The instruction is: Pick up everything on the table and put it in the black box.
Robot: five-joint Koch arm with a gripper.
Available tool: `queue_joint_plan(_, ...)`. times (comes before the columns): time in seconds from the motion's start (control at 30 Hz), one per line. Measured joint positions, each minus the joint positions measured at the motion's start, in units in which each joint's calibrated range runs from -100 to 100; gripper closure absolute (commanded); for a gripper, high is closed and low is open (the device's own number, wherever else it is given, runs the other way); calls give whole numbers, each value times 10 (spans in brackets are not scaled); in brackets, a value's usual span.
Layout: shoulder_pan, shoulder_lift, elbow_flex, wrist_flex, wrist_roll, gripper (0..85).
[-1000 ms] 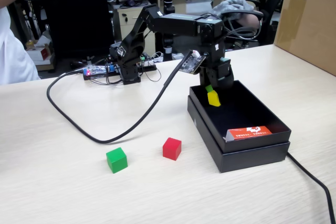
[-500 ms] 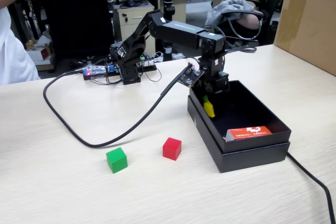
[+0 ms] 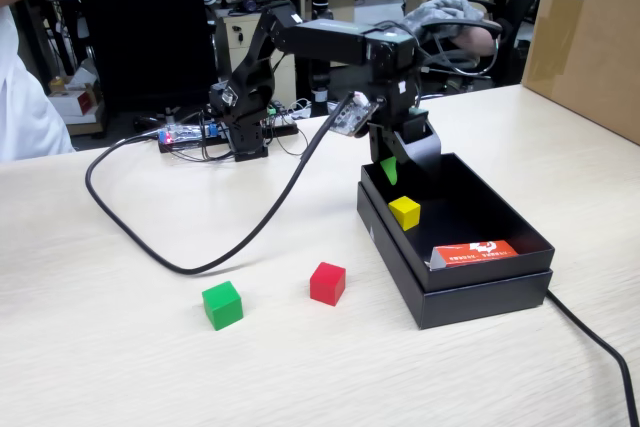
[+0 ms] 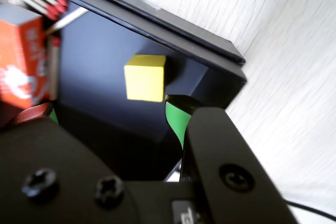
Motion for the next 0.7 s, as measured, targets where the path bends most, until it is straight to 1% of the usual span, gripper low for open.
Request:
queue_joint_plan(0.13,-13,-122,-2,0,0,420)
queue_joint_plan(0.23,-36,-214,-33,-1,-5,388)
queue_joint_plan(0.37,-86,-329,-139,-2,-37,367)
queue_joint_plan(0.4,-113,-355,-173,-3,-56,363)
queue_joint_plan(0.57,-183,-431,-292,-2,-103,355)
queue_joint_plan(0.7,-223,-471,-379,9,-134,355)
